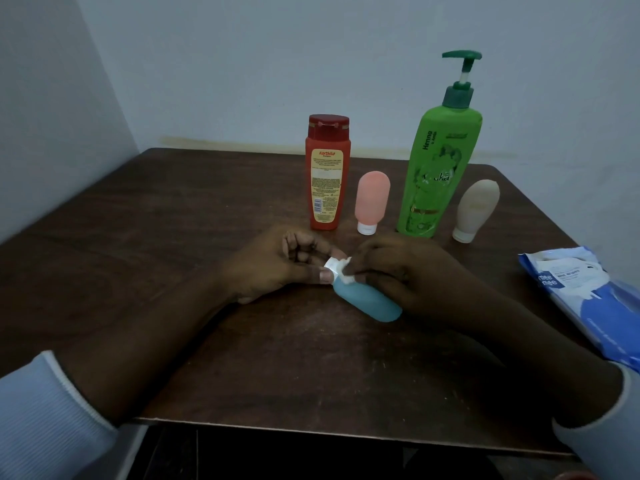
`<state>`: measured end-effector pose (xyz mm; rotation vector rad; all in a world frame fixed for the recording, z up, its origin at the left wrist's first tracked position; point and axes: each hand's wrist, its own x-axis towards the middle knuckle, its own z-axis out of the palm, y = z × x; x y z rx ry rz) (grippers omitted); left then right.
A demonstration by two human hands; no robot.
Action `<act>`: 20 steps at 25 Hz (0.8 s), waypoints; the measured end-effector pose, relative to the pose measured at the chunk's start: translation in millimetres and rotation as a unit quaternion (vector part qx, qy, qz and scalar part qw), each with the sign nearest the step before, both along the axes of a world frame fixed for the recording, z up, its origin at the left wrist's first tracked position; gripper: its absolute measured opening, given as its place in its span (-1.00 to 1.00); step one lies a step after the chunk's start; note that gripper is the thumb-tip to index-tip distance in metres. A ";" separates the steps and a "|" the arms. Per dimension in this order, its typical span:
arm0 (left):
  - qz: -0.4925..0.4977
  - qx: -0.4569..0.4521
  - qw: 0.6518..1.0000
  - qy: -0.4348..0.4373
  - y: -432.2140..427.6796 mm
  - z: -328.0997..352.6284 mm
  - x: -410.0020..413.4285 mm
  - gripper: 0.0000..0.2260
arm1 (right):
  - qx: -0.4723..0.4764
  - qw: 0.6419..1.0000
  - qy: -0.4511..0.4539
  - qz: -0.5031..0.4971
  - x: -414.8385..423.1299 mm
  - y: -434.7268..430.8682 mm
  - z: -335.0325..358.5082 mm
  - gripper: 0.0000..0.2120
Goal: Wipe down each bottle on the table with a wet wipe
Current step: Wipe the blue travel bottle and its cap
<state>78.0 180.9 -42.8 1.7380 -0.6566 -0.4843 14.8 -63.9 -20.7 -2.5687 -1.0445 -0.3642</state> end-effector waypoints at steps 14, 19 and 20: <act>0.021 0.014 1.000 -0.001 -2.6 2.7 -3.1 -0.70 | -0.037 0.998 0.052 -0.007 -14.2 -9.3 8.5 -0.86; 0.005 -0.004 1.000 0.006 -0.7 0.4 -2.7 -0.68 | -0.043 0.999 -0.019 0.004 0.0 5.2 -6.4 -0.80; 0.003 -0.006 1.000 0.012 -0.2 1.3 -3.5 -0.68 | -0.030 0.999 -0.006 -0.033 2.4 -0.1 -5.3 -0.81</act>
